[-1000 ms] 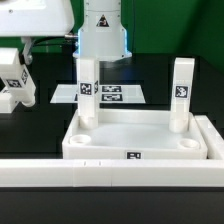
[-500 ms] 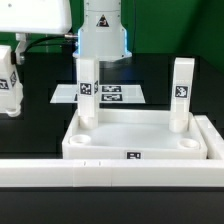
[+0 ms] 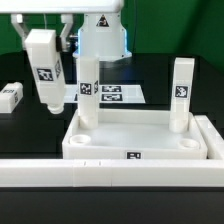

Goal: Assemble desk

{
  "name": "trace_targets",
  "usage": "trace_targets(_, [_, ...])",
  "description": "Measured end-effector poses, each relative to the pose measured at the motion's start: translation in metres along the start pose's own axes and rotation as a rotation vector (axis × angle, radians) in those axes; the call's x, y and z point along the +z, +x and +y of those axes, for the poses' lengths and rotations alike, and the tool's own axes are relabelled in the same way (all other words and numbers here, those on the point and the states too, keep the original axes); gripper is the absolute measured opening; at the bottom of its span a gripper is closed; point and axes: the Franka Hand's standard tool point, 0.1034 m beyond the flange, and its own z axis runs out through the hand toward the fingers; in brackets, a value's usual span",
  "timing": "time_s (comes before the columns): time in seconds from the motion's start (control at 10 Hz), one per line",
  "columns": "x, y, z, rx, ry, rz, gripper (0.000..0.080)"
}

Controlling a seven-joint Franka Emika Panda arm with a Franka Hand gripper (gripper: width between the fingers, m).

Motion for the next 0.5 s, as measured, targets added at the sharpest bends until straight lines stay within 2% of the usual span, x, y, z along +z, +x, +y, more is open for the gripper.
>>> trace_targets(0.4, [0.001,-0.001,0.0,-0.001,0.0,-0.002,0.0291])
trace_targets(0.5, [-0.001,0.003,-0.015,-0.012,0.008,0.004,0.0291])
